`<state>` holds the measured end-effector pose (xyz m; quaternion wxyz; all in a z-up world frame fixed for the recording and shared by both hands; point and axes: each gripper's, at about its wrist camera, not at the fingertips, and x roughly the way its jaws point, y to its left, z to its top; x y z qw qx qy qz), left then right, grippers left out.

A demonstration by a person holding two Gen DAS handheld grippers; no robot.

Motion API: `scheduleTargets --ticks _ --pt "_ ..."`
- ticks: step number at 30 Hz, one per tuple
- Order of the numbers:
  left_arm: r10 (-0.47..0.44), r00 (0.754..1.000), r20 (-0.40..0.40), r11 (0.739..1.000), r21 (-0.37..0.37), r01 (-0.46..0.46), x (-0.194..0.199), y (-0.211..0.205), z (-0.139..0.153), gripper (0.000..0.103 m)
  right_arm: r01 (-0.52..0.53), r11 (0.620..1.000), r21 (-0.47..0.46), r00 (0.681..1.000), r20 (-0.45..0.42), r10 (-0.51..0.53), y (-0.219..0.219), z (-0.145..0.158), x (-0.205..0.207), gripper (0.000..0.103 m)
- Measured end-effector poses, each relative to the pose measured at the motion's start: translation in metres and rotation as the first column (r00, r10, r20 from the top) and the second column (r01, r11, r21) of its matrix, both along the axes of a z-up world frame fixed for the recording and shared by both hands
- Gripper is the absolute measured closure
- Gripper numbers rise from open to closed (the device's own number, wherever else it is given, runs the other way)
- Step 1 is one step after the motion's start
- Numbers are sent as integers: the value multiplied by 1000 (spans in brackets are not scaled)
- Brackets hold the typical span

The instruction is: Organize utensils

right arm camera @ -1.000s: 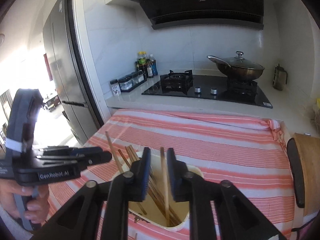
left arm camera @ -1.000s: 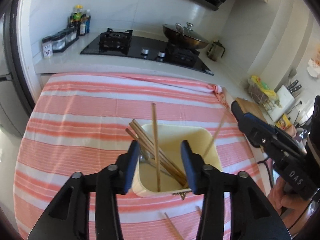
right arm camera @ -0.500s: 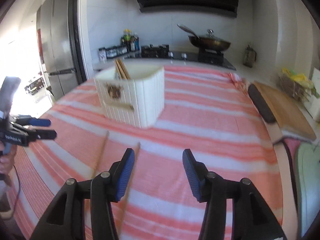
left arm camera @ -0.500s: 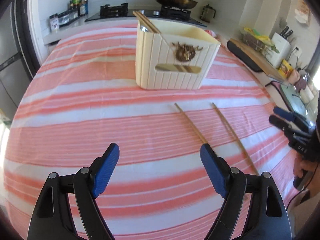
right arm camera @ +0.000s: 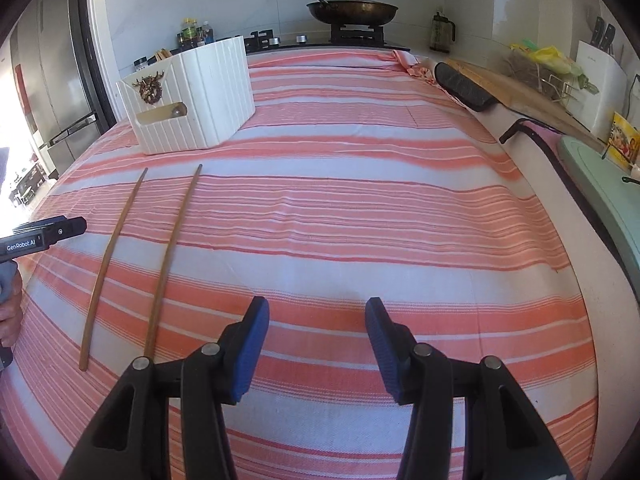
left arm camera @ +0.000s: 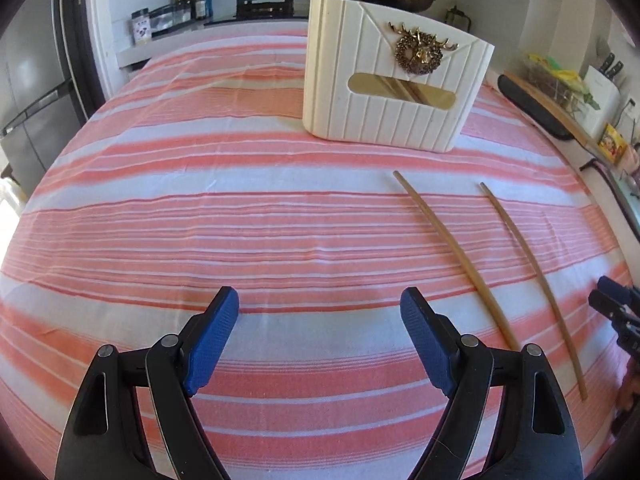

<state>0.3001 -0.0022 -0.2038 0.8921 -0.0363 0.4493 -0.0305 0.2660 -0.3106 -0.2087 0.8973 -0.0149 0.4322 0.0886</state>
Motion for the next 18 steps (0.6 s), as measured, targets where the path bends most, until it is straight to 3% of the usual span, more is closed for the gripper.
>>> scheduleTargets --ticks 6,18 --pt "-12 1000 15 1000 24 11 -7 -4 -3 12 -5 1000 -8 1000 -9 5 1 -3 0 49" --pt "-20 1000 18 1000 -23 20 -6 0 -4 7 -8 999 -41 1000 -7 8 5 -5 -1 48"
